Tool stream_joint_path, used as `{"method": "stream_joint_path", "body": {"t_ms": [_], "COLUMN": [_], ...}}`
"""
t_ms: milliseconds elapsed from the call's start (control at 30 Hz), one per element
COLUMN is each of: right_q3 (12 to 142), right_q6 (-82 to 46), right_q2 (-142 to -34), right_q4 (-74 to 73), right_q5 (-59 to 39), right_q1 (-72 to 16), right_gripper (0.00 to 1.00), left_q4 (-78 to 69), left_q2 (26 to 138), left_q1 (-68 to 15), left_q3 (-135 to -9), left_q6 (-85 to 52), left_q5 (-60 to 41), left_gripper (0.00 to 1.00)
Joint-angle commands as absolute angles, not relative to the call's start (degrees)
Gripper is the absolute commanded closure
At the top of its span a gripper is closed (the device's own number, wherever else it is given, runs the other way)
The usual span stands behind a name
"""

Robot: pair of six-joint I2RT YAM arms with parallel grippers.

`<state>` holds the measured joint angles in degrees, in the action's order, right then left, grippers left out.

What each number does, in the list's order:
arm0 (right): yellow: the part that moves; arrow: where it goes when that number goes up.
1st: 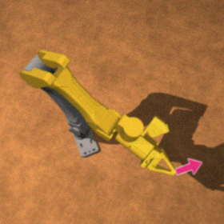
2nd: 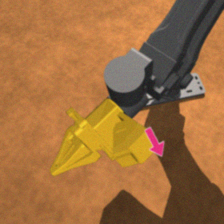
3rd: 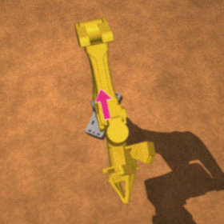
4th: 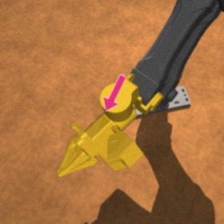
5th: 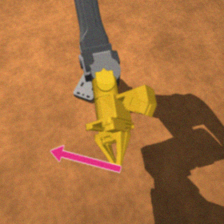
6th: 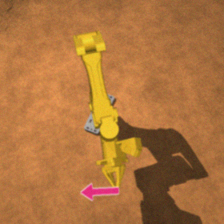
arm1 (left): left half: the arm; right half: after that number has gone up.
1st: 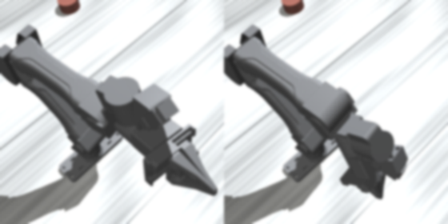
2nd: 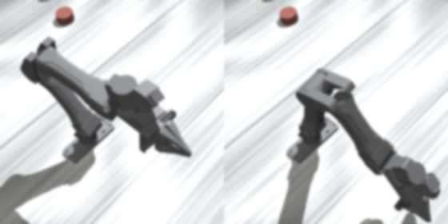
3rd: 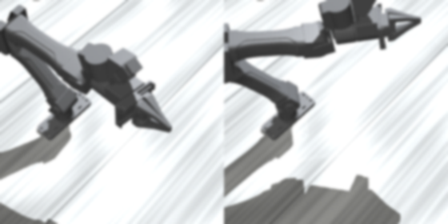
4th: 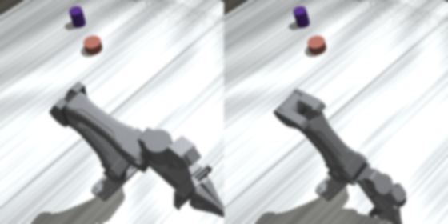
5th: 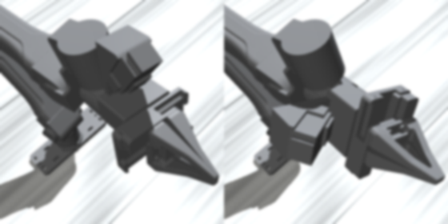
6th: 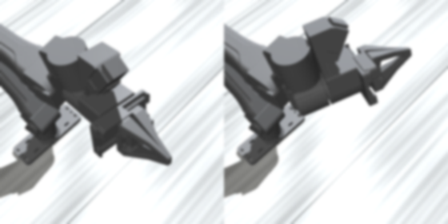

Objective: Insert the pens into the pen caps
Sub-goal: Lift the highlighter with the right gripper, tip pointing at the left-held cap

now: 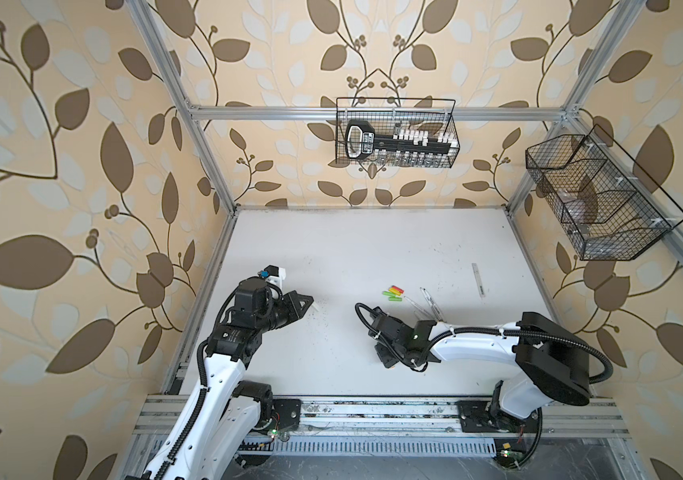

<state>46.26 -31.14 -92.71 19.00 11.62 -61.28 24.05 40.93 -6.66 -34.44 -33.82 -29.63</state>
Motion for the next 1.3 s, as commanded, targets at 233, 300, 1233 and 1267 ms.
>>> {"method": "stream_joint_path", "body": {"t_ms": [233,300,1233,1267], "right_q3": [51.5,52.6,47.0,47.0], "right_q6": [-22.3,-20.0,-8.5,-8.5], "right_q2": [-96.1,-95.3,-76.0,-75.9], "right_q4": [17.1,15.6,-2.2,-2.1], "right_q5": [10.7,10.1,10.6,10.7], "right_q1": [-61.8,-61.8,-64.7,-64.8], "right_gripper": [0.82,0.83,0.86,0.86], "left_q4": [16.9,15.9,-1.7,-1.7], "left_q2": [40.7,41.0,41.6,41.7], "left_q1": [-6.4,-6.4,-6.3,-6.3], "left_q3": [-33.3,-33.3,-30.5,-30.5], "left_q6": [-34.6,-35.0,-42.6,-42.7], "left_q5": [-34.4,-35.3,-51.0,-51.1], "left_gripper": [1.00,1.00,1.00,1.00]}}
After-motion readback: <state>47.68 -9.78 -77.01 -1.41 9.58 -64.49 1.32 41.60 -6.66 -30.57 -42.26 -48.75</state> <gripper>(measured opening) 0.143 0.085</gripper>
